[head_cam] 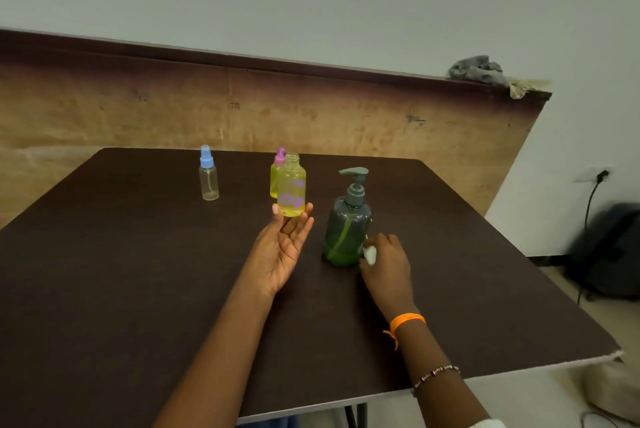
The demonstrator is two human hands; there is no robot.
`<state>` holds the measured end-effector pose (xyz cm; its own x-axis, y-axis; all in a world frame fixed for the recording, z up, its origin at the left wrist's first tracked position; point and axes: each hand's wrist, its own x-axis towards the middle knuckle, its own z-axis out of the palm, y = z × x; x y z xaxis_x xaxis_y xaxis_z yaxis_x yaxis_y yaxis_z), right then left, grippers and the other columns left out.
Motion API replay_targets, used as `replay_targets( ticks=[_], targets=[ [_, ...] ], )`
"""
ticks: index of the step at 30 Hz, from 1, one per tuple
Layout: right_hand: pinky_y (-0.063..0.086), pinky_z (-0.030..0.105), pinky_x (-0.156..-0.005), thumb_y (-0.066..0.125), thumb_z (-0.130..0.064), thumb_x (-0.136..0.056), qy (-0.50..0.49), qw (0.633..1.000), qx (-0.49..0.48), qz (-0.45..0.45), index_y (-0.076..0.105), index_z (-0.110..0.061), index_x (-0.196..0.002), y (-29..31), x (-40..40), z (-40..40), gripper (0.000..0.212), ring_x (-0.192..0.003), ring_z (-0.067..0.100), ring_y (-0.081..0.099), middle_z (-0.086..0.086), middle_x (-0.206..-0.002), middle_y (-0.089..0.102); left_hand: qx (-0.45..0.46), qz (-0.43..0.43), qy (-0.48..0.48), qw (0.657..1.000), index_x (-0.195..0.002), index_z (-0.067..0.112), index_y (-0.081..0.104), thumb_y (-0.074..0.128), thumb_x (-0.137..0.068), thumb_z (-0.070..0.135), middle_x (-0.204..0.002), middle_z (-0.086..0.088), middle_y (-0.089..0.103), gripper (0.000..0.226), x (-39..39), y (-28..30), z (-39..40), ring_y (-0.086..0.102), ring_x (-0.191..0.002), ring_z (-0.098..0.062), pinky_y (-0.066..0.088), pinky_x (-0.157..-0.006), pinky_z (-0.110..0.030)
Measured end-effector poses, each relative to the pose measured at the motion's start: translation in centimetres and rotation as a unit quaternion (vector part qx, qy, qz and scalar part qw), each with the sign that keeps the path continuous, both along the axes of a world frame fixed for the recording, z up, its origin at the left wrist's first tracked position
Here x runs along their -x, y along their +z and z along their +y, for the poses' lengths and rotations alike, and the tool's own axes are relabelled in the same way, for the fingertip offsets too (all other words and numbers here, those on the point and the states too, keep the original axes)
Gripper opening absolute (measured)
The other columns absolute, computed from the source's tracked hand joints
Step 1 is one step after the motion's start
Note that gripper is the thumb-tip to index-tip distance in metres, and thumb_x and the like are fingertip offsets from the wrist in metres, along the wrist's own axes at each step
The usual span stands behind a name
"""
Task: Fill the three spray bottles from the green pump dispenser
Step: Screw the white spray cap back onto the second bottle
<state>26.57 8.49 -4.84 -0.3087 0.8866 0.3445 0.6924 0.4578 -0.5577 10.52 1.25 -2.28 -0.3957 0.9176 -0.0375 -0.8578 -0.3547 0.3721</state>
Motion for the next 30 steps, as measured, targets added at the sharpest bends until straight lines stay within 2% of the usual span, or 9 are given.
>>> replay_targets(
  ticks=[3, 5, 8, 11, 14, 18, 21, 24, 30],
  targets=[
    [0.032, 0.022, -0.067, 0.064, -0.004, -0.081, -0.026, 0.998, -0.009, 0.061, 0.06, -0.008, -0.101, 0.6, -0.3, 0.5, 0.02, -0.089, 0.018, 0.051, 0.005, -0.105, 0.052, 0.004, 0.006, 0.0, 1.0, -0.104, 0.002, 0.057, 0.043, -0.094, 0.026, -0.087, -0.019, 0.072, 0.03, -0.1, 0.0, 0.2, 0.072, -0.076, -0.016, 0.058, -0.063, -0.027],
    [0.031, 0.019, -0.062, 0.063, -0.001, -0.08, -0.039, 0.99, -0.021, 0.134, 0.059, -0.009, -0.096, 1.8, -0.4, 0.6, 0.018, -0.084, 0.013, 0.048, 0.004, -0.1, 0.054, 0.004, 0.006, 0.0, 1.0, -0.104, 0.002, 0.057, 0.043, -0.094, 0.026, -0.087, -0.019, 0.072, 0.03, 0.0, 0.0, 0.2, 0.072, -0.076, -0.016, 0.058, -0.063, -0.027],
    [0.038, 0.015, -0.059, 0.059, 0.004, -0.079, -0.033, 0.961, -0.041, 0.273, 0.058, -0.013, -0.091, 4.4, -0.7, 0.4, 0.021, -0.076, 0.011, 0.053, -0.002, -0.09, 0.058, 0.013, 0.008, 0.004, 1.0, -0.104, 0.001, 0.057, 0.044, -0.093, 0.025, -0.087, -0.018, 0.072, 0.03, 0.0, 0.1, 0.2, 0.072, -0.076, -0.016, 0.058, -0.062, -0.027],
    [0.049, 0.028, -0.063, 0.057, 0.006, -0.081, -0.012, 0.922, -0.069, 0.38, 0.061, -0.015, -0.092, 7.0, -0.7, -0.4, 0.023, -0.068, 0.004, 0.055, -0.012, -0.081, 0.06, 0.019, 0.005, 0.006, 1.0, -0.104, 0.001, 0.057, 0.044, -0.093, 0.025, -0.086, -0.018, 0.072, 0.029, 0.0, 0.1, 0.2, 0.072, -0.077, -0.017, 0.058, -0.062, -0.027],
    [0.054, 0.026, -0.068, 0.054, 0.007, -0.085, 0.051, 0.894, -0.067, 0.441, 0.063, -0.017, -0.092, 9.2, -0.3, -1.3, 0.026, -0.076, 0.001, 0.062, -0.013, -0.085, 0.062, 0.021, 0.011, 0.009, 1.0, -0.103, 0.0, 0.057, 0.044, -0.094, 0.024, -0.085, -0.018, 0.072, 0.029, -0.1, 0.2, 0.1, 0.072, -0.076, -0.017, 0.058, -0.063, -0.027],
    [0.054, 0.024, -0.071, 0.054, 0.007, -0.086, 0.117, 0.889, -0.085, 0.434, 0.064, -0.018, -0.091, 11.1, 0.7, -1.8, 0.027, -0.079, 0.001, 0.062, -0.012, -0.084, 0.063, 0.022, 0.013, 0.007, 1.0, -0.104, 0.0, 0.057, 0.044, -0.094, 0.023, -0.085, -0.018, 0.072, 0.029, -0.1, 0.2, 0.1, 0.072, -0.076, -0.017, 0.059, -0.065, -0.027],
    [0.052, 0.018, -0.068, 0.054, 0.008, -0.085, 0.131, 0.903, -0.103, 0.397, 0.065, -0.012, -0.095, 11.7, 1.1, -1.9, 0.025, -0.075, -0.002, 0.06, -0.011, -0.086, 0.061, 0.022, 0.014, 0.007, 1.0, -0.105, -0.001, 0.057, 0.043, -0.095, 0.023, -0.084, -0.018, 0.072, 0.03, 0.0, 0.2, 0.1, 0.072, -0.075, -0.017, 0.058, -0.063, -0.027],
    [0.046, 0.009, -0.063, 0.055, 0.008, -0.084, 0.137, 0.915, -0.128, 0.358, 0.064, -0.014, -0.094, 12.2, 1.2, -1.7, 0.026, -0.071, -0.006, 0.057, -0.01, -0.087, 0.061, 0.022, 0.013, 0.008, 1.0, -0.104, -0.002, 0.057, 0.043, -0.095, 0.023, -0.084, -0.018, 0.072, 0.03, 0.0, 0.3, 0.0, 0.072, -0.076, -0.017, 0.058, -0.063, -0.027],
    [0.044, 0.008, -0.064, 0.06, 0.002, -0.085, 0.157, 0.928, -0.144, 0.305, 0.065, -0.015, -0.09, 12.9, 0.9, -0.8, 0.018, -0.076, -0.005, 0.058, -0.007, -0.089, 0.063, 0.021, 0.011, 0.01, 1.0, -0.104, -0.002, 0.057, 0.044, -0.095, 0.022, -0.084, -0.018, 0.072, 0.029, 0.0, 0.4, 0.0, 0.072, -0.077, -0.018, 0.059, -0.065, -0.028]
  ],
)
